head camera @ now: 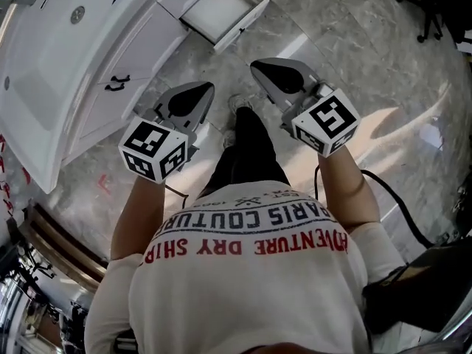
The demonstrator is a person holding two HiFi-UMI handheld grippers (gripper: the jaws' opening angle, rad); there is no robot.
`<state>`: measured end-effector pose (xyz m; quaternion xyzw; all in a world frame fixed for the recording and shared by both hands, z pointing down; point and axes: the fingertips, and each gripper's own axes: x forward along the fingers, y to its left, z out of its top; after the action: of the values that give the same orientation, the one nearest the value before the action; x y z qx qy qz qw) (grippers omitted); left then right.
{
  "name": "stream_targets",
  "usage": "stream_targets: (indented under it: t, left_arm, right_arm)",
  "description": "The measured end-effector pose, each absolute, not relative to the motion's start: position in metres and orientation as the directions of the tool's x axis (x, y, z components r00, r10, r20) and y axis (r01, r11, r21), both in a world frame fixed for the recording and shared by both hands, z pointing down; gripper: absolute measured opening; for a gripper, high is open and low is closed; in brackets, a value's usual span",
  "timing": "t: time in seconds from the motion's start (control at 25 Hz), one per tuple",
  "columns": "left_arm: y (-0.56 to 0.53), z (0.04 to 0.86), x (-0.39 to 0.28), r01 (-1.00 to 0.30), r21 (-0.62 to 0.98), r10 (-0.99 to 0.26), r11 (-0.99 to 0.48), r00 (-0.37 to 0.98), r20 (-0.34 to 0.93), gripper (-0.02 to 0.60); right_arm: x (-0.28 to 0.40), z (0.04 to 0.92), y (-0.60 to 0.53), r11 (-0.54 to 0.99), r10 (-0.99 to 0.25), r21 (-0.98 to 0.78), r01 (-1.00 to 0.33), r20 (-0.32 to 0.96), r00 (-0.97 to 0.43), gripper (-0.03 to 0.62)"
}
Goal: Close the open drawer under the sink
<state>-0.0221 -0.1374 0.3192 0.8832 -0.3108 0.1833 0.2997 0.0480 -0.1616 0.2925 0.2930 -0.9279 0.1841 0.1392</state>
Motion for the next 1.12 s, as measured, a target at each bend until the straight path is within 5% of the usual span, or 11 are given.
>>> stream_targets:
  t: [0.4, 1.12]
  left_arm:
    - [-0.146, 0.419, -0.025, -0.693, 0.423, -0.431, -0.584, 0.706, 0.562, 0.002]
    - [-0.170, 0.531, -0.049, -0.773, 0.424, -0.497, -0.472, 0.630, 0.596, 0.002]
  right_arm:
    - [0.067, 0.427, -0.190, 0.728, -0.579, -0.098, -0.678, 0.442, -0.685, 0.002]
    - [0.067, 0.593, -0.222, 0.688, -0.553, -0.139, -0.713, 0.536, -0.638, 0.002]
